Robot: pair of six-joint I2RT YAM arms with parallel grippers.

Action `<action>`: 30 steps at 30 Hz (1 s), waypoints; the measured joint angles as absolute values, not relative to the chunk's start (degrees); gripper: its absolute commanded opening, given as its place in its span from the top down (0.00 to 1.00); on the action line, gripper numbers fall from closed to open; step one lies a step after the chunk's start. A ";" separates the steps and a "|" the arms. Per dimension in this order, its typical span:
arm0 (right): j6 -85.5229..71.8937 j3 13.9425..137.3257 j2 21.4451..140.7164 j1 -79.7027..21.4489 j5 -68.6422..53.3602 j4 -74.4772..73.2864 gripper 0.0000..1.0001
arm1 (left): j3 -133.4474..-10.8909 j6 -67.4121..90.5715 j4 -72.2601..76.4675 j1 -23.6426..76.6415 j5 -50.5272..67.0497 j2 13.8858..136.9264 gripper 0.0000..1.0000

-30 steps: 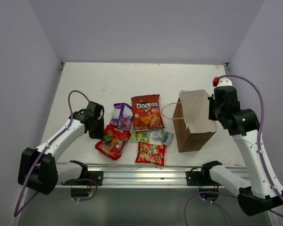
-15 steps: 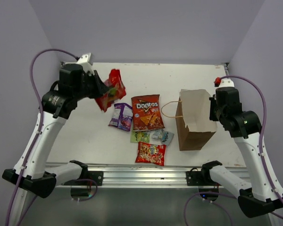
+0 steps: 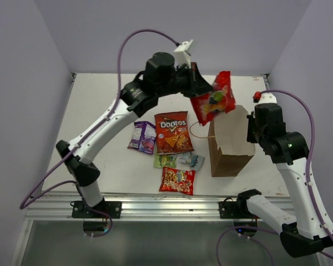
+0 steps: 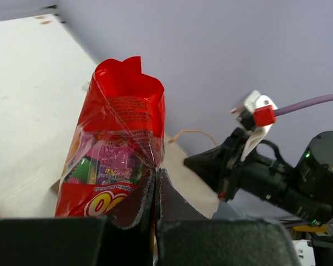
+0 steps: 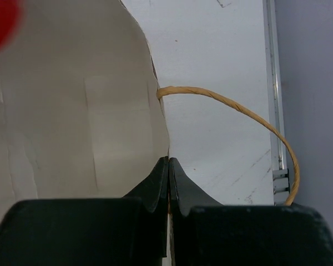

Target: Place the snacks into the paper bag

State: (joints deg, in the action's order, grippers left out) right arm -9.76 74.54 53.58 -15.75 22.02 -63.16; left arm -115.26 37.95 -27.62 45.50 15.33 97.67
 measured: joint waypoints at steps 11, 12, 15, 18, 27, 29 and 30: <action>-9.85 74.54 52.66 -15.75 22.28 -63.44 1.00 | -124.05 40.05 -23.03 55.31 14.41 107.42 1.00; -9.85 74.52 52.53 -15.75 22.48 -63.44 1.00 | -123.15 40.27 -22.83 55.20 14.28 107.00 1.00; -9.85 74.50 52.49 -15.75 22.72 -63.44 1.00 | -121.45 40.51 -22.26 55.24 12.86 106.26 1.00; -9.85 74.50 52.56 -15.75 22.83 -63.44 1.00 | -121.51 40.47 -21.63 56.36 11.49 106.26 1.00; -9.87 74.48 52.62 -15.75 23.00 -63.44 1.00 | -121.47 41.60 -18.13 58.70 11.57 105.91 1.00; -9.85 74.48 52.84 -15.75 23.00 -63.44 1.00 | -121.47 41.58 -18.52 59.13 11.27 106.19 1.00; -9.87 74.48 52.88 -15.75 23.03 -63.46 1.00 | -121.49 41.54 -18.61 59.42 11.14 106.26 1.00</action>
